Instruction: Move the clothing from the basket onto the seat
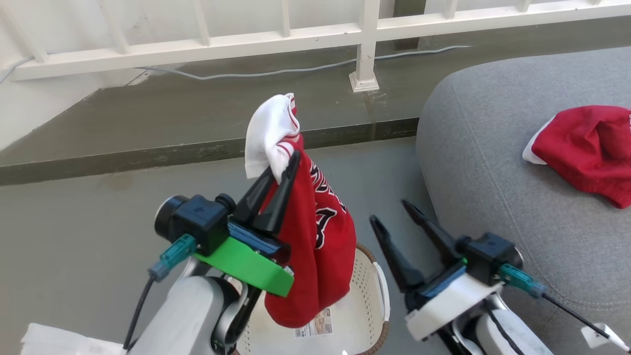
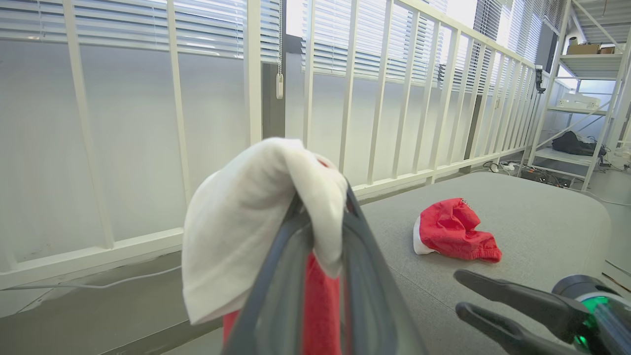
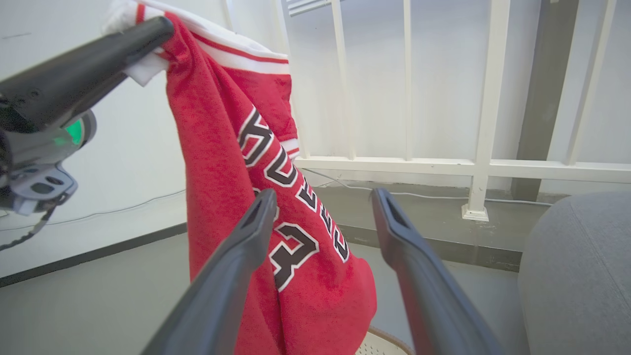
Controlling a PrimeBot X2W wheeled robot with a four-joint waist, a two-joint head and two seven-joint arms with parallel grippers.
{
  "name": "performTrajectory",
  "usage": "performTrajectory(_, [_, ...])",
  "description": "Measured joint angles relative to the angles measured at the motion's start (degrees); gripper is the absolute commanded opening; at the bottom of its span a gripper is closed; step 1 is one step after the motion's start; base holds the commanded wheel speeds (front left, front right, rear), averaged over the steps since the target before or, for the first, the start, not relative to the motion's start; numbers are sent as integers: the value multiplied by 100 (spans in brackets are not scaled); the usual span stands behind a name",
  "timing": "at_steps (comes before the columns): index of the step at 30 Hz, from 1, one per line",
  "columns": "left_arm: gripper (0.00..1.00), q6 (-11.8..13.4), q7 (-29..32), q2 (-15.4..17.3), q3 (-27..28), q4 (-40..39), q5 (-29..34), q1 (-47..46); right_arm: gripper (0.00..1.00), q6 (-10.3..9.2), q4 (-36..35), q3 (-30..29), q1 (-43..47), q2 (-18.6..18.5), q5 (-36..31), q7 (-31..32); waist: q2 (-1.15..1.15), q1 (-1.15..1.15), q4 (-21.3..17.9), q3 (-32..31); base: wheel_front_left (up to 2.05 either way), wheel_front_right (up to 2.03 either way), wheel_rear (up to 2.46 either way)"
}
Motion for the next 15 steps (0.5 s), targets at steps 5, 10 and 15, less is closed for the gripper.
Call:
performTrajectory(5, [0, -1, 88, -13, -175, -35, -1, 0, 100, 78, -49, 422, -327, 94, 29, 0, 0, 0, 87, -12, 0, 0, 0])
performTrajectory(10, [0, -1, 133, -25, -249, -112, -15, 0, 100, 127, 35, 1026, -502, 140, 160, 4, 0, 0, 209, -26, 0, 0, 0])
performTrajectory(15, [0, -3, 146, -32, -352, -158, -27, 1, 100, 138, 245, 1405, -777, 151, 258, 52, 0, 0, 311, -35, 0, 0, 0])
